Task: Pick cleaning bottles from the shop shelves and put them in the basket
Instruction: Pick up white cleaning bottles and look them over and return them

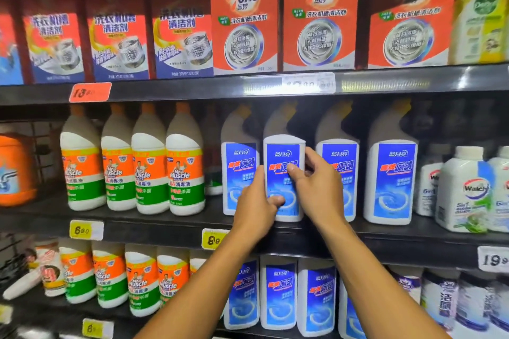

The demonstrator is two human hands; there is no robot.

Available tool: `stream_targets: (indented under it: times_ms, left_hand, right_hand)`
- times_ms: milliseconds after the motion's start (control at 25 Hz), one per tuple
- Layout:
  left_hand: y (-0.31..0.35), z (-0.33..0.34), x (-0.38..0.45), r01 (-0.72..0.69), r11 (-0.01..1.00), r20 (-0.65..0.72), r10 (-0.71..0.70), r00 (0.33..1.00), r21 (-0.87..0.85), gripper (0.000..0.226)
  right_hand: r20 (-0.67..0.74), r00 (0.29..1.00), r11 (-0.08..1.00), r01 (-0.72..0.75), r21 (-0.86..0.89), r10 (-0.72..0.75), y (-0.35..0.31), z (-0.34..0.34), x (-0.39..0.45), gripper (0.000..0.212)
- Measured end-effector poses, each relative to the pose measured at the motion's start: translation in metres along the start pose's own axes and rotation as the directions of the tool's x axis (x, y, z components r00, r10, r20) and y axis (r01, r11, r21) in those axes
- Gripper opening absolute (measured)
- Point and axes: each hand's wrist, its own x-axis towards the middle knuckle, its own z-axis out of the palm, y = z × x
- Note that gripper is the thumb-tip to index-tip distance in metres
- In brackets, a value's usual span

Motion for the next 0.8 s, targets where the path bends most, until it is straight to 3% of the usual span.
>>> stream_targets:
  times_ms: [120,200,440,720,800]
  left_hand:
    - [-0.006,0.005,-0.002,-0.002,0.999,-0.033,0.004,0.999,0.041,0.062]
    - [-0.012,0.008,-0.004,-0.031,0.998,-0.055,0.034,0.998,0.062,0.07]
    - [-0.019,0.016,-0.013,-0.17,0.944,-0.148,0.218,0.965,0.281,0.075]
    - [-0.018,0.012,-0.007,-0.086,0.924,-0.112,0.137,0.984,0.372,0.073]
    - [-0.016,0.01,-0.007,-0.089,0.927,-0.1,0.134,0.986,0.365,0.073]
  right_hand:
    - [-0.064,0.994,0.95,0.066,-0.305,-0.089,-0.002,-0.005,-0.006,0.025]
    - [-0.075,0.988,0.926,0.1,-0.365,-0.137,-0.003,-0.009,-0.009,0.02]
    - [-0.103,0.988,0.939,0.076,-0.337,-0.117,0.005,-0.007,-0.022,0.026]
    - [0.059,0.998,0.962,0.03,-0.272,-0.014,0.01,-0.009,-0.023,0.035]
    - [0.047,0.999,0.976,0.035,-0.217,-0.025,0.007,-0.014,-0.022,0.034]
